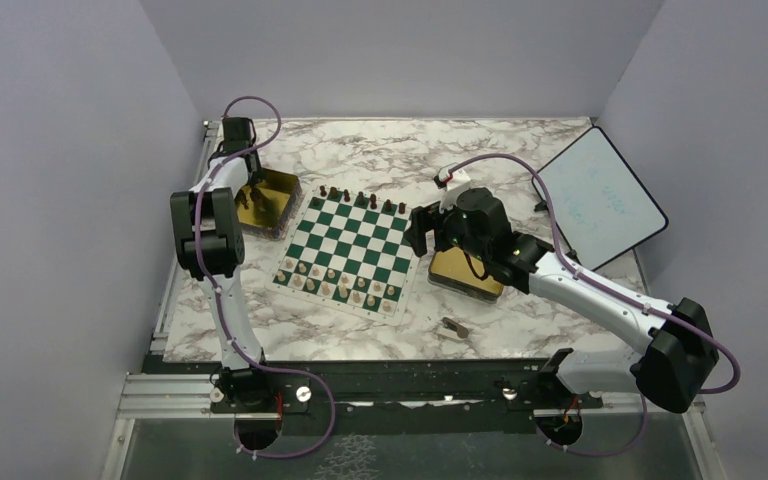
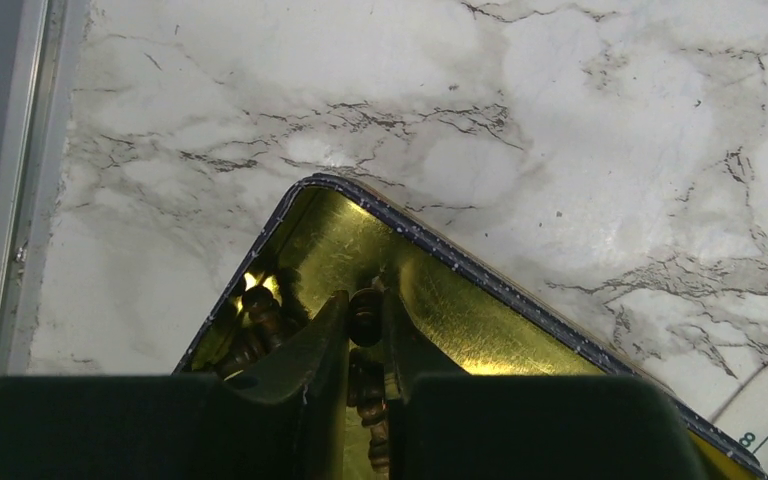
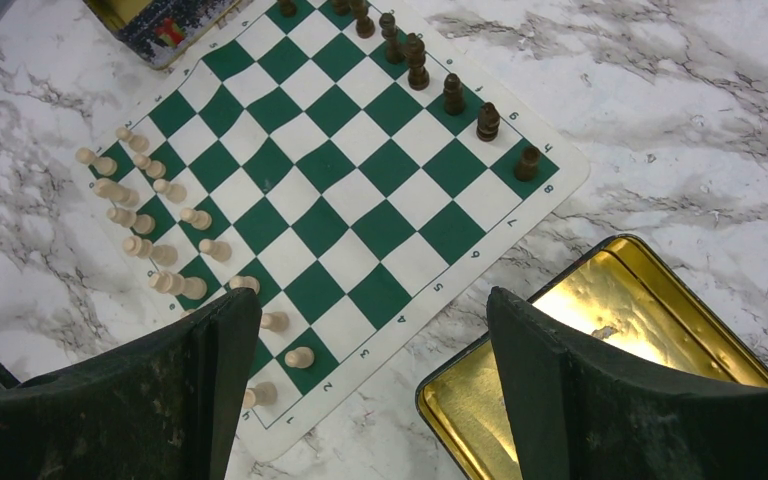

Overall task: Set up the chess pieces on the board
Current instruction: Pick up the chess piece from the storage box.

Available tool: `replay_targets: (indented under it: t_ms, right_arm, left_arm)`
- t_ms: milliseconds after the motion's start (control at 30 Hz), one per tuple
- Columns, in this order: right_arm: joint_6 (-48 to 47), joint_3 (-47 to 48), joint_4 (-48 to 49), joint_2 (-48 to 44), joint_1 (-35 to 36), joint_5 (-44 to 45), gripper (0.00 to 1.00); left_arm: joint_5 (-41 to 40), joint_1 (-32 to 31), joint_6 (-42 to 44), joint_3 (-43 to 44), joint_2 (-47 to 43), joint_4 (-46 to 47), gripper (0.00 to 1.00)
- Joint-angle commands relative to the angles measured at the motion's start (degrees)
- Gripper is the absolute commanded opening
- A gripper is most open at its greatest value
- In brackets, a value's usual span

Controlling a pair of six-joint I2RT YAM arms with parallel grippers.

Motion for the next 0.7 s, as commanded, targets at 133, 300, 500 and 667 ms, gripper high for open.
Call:
replay_targets:
  t_ms: [133,300,500,667]
  right_arm:
    - [0.4,-0.3,0.1,-0.2,0.3,0.2,0.88]
    - [0.8,-0.9,0.1,-0.6,0.3,-0.3,0.88]
    - [1.2,-1.1,-0.4,-1.3,0.3,-0.9,0.88]
    - [1.5,-2.0,-0.4,-2.5,0.3,-0.3,0.89]
  left_arm:
    - [0.3,0.4,-1.6,-2.5,-7.6,-1.9,0.12]
    - [1.4,0.3,-2.6,-4.8,-10.4,-2.4,0.11]
    - [3.1,-0.3,-3.6,-8.1,-14.6,-2.8,0.12]
    - [7.3,-1.6,-5.5,-11.2,-19.0,-2.7,0.11]
